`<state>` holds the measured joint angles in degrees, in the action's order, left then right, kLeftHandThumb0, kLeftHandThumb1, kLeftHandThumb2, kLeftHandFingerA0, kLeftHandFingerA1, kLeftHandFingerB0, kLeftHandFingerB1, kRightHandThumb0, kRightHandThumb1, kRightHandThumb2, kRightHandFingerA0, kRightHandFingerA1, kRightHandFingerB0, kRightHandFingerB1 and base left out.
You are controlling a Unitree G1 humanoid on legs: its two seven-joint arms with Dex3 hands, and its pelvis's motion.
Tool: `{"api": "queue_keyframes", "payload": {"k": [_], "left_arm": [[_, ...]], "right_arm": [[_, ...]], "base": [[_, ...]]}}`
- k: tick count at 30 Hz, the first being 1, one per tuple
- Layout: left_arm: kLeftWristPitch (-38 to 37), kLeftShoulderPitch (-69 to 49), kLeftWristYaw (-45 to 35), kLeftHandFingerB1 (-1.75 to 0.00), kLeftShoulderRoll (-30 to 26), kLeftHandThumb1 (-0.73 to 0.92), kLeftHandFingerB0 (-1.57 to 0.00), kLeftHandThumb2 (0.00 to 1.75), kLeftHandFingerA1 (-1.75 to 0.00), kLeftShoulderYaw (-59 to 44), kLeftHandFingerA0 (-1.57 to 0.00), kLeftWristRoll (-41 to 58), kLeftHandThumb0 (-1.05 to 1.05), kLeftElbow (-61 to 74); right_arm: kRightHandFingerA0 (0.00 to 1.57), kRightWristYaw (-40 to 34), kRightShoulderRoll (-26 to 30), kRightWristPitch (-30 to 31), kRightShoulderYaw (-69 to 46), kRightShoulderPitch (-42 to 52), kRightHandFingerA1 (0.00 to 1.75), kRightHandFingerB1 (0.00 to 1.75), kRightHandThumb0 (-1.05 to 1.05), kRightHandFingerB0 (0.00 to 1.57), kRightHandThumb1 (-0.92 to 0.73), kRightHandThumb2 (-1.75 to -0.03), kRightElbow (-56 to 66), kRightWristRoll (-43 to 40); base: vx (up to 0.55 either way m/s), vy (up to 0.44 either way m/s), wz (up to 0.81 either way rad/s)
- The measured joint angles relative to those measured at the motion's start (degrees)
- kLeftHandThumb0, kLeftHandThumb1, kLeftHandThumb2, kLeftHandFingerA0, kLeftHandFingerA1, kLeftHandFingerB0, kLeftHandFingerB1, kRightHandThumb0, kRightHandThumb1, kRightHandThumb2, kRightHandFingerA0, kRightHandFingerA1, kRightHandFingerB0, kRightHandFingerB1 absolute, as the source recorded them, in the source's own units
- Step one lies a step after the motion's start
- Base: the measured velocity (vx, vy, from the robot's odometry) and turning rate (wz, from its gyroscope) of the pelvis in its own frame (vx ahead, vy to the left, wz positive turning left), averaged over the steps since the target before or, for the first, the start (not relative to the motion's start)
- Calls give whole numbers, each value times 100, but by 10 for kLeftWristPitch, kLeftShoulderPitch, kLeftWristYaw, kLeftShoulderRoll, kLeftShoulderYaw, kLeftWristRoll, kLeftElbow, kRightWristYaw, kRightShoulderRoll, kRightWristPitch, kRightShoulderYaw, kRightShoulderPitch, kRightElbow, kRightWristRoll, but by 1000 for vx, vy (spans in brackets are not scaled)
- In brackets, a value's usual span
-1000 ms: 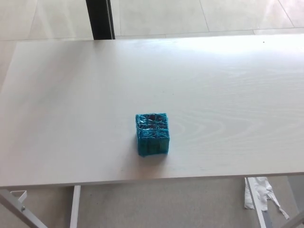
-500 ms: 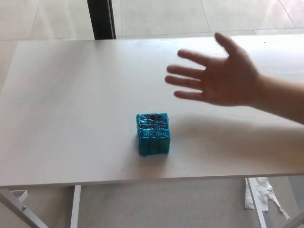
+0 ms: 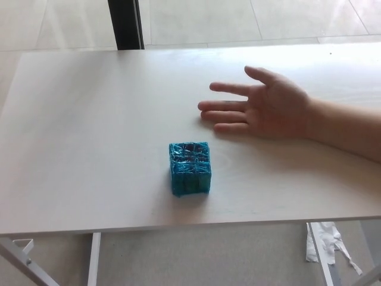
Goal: The robot uses its right hand to pick up a cube kept in the middle of the desk infront of it and hands it to a person
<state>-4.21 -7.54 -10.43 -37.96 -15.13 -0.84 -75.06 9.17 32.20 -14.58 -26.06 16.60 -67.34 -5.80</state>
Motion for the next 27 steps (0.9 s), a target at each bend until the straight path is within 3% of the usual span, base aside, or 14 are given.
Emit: {"api": "queue_keyframes", "payload": {"k": [2, 3, 6, 7, 9, 10, 11, 12, 14, 15, 17, 22, 23, 27], "left_arm": [[0, 0, 0, -44, 0, 70, -55, 61, -57, -1, -57, 0, -55, 1], [0, 1, 0, -41, 0, 69, -50, 61, -53, -3, -51, 1, -60, 1], [0, 1, -1, -43, 0, 66, -53, 60, -59, -16, -53, 7, -65, 1], [0, 0, -1, -42, 1, 61, -53, 59, -65, -21, -64, 10, -66, 1], [0, 3, -2, -44, 2, 60, -54, 58, -74, -52, -76, 23, -63, 1], [-1, 4, -3, -40, 3, 62, -62, 59, -55, -67, -76, 31, -65, 1], [-1, 5, -4, -42, 4, 61, -67, 59, -59, -81, -77, 38, -66, 1], [-1, 6, -4, -42, 4, 61, -65, 59, -57, -89, -76, 43, -64, 1], [-1, 9, -5, -43, 5, 61, -64, 59, -62, -101, -78, 48, -64, 1], [-1, 12, -5, -56, 5, 48, -51, 88, -69, -105, -74, 51, -64, 1], [-2, 14, -5, -56, 5, 48, -51, 88, -69, -108, -74, 54, -64, 2], [-2, 19, -6, -56, 5, 46, -51, 87, -70, -109, -74, 57, -65, 2], [-2, 20, -6, -42, 5, 59, -60, 58, -64, -109, -78, 57, -66, 2], [-2, 21, -6, -42, 5, 60, -57, 58, -64, -108, -79, 57, -64, 2]], "right_arm": [[85, 4, 0, 4, -19, -5, 126, 46, -64, 26, -43, -84, 5, -12], [88, 4, 1, 4, -26, -6, 142, 33, -60, 37, -56, -58, 10, -16], [88, 3, 6, 4, -46, -6, 144, 35, -63, 35, -52, -61, 26, -26], [97, 3, 7, 4, -52, -6, 112, 34, -61, 36, -55, -57, 29, -29], [95, 3, 8, -1, -76, -4, 107, 34, -62, 36, -55, -58, 42, -41], [61, 3, 9, -5, -85, -3, 57, 32, -65, 37, -52, -56, 47, -45], [54, 3, 9, -7, -97, 0, 53, 32, -63, 36, -53, -57, 56, -51], [48, 4, 9, -8, -108, 4, 55, 43, -77, 32, -48, -81, 70, -57], [51, 2, 9, -10, -129, 12, 47, 32, -63, 37, -55, -57, 112, -65], [48, 0, 9, -10, -137, 16, 47, 32, -65, 36, -55, -57, 136, -68], [48, -4, 7, -11, -151, 19, 47, 32, -65, 36, -55, -57, 175, -72], [45, -10, -5, -10, -176, 22, 51, 31, -68, 35, -56, -58, 282, -82], [43, -10, -8, -10, -179, 21, 54, 33, -72, 35, -54, -57, 302, -84], [47, -13, -14, -7, -181, 13, 57, 43, -88, 30, -53, -87, 379, -86]], "base": [[0, 0, 0], [0, 0, 0], [0, 0, 0], [0, 0, 0], [0, 0, 0], [0, 0, 0], [0, 0, 0], [0, 0, 0], [0, 0, 0], [0, 0, 0], [0, 0, 0], [0, 0, 0], [0, 0, 0], [0, 0, 0]]}}
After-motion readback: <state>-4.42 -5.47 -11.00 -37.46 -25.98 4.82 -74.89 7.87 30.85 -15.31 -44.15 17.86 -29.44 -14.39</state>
